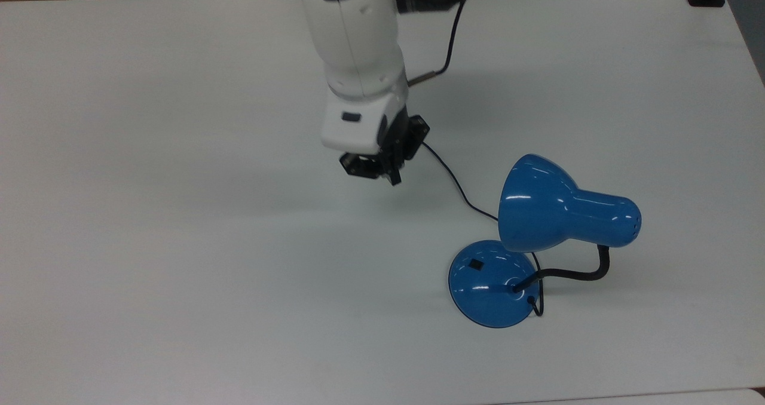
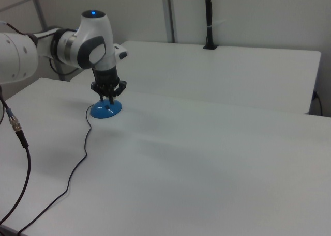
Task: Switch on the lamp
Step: 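Move the gripper toward the blue lamp base and lower it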
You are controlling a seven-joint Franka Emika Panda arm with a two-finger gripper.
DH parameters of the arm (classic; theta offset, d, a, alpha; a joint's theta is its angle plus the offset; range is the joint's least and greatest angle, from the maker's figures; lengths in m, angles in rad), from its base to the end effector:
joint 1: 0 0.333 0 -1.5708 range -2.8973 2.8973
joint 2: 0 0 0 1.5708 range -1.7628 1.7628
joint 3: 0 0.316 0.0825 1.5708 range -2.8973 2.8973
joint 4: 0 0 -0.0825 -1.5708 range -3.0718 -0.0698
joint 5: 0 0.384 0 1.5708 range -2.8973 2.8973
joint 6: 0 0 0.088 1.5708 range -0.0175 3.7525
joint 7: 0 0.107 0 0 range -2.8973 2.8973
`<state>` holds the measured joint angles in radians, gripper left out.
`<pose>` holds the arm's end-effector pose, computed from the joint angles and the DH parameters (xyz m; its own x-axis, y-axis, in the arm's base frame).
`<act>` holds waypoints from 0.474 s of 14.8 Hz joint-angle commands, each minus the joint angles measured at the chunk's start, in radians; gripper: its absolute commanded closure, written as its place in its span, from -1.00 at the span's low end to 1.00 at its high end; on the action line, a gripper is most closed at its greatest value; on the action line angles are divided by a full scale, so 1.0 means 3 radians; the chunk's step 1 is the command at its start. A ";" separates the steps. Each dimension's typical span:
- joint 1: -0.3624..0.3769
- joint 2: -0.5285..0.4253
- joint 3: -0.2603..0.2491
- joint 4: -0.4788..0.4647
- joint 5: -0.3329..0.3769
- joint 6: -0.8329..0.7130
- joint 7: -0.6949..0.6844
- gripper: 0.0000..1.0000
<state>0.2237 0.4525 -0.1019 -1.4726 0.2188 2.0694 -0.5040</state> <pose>0.6956 0.1083 0.4340 0.8399 0.5047 0.1996 0.5264 -0.8471 -0.0728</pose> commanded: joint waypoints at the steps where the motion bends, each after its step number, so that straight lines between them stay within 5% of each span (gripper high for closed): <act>1: 0.0149 0.0240 -0.0039 0.0010 0.0139 0.0453 -0.0284 1.00; 7: 0.0399 0.0669 -0.0034 0.0280 0.0155 0.0991 -0.0274 1.00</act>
<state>0.3281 0.6004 -0.1008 -1.4578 0.2364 2.3419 -0.5610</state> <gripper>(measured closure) 0.991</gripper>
